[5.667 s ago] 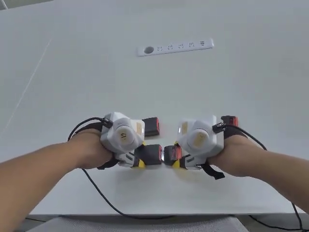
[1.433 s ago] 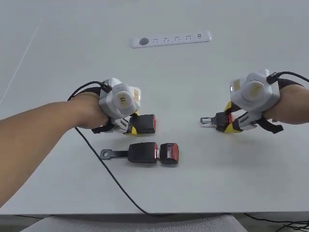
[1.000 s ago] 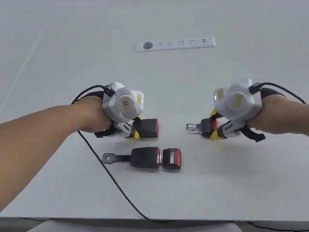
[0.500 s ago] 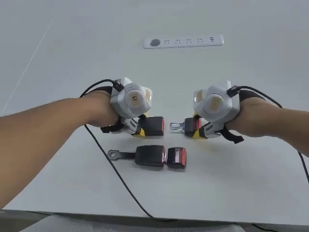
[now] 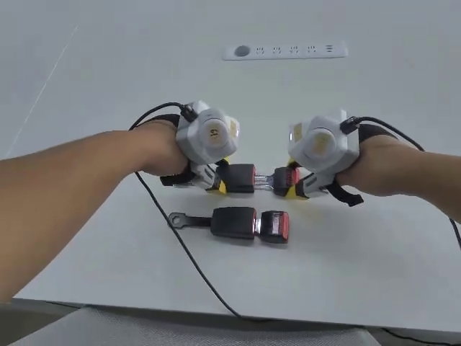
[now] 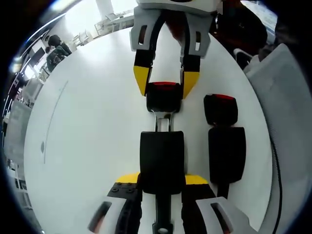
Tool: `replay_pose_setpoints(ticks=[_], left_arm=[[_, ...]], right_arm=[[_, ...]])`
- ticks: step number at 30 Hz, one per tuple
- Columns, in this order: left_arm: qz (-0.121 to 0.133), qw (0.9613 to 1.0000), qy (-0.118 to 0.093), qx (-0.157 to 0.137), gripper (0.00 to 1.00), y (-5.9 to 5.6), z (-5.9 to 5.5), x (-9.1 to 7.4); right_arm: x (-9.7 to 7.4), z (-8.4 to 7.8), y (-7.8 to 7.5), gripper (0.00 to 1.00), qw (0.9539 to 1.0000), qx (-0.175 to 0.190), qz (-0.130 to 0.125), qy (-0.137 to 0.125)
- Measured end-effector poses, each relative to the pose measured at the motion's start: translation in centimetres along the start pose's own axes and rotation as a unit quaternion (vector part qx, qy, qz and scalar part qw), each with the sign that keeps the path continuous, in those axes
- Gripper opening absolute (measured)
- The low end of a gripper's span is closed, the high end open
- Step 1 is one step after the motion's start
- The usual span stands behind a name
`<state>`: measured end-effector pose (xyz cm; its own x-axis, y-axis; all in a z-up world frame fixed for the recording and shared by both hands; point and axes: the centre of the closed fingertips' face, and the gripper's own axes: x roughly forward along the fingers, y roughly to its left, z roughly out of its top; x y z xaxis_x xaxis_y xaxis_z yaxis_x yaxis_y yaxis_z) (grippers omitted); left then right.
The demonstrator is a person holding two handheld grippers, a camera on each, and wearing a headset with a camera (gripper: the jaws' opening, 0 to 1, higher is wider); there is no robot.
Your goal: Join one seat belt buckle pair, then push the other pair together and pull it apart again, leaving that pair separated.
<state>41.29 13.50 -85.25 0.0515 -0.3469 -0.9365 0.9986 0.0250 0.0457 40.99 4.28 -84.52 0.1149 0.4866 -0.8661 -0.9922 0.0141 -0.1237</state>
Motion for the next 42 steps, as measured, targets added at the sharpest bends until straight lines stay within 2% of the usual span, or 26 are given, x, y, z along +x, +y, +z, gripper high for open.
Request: replay_pose_setpoints(ticks=[5, 9, 24, 31, 42], left_arm=[[0.003, 1.0000, 0.003, -0.003, 0.31, 0.0, 0.0, 0.0], [0.001, 1.0000, 0.003, -0.005, 0.31, 0.0, 0.0, 0.0], [-0.003, 1.0000, 0.007, 0.002, 0.31, 0.0, 0.0, 0.1], [-0.004, 1.0000, 0.004, 0.008, 0.31, -0.1, 0.1, 0.0], [0.000, 1.0000, 0.005, 0.005, 0.30, -0.1, 0.1, 0.0]], right_arm=[[0.2, 0.6, 0.1, 0.31, 1.0000, 0.003, 0.001, -0.006], [0.4, 0.7, 0.0, 0.31, 0.9996, 0.027, 0.004, -0.009], [0.7, 1.0, -0.2, 0.31, 0.9998, 0.016, -0.004, -0.014], [0.7, 1.2, -0.2, 0.30, 0.9998, 0.002, 0.005, -0.019], [1.0, 1.4, -0.5, 0.29, 0.9998, 0.003, 0.007, -0.019]])
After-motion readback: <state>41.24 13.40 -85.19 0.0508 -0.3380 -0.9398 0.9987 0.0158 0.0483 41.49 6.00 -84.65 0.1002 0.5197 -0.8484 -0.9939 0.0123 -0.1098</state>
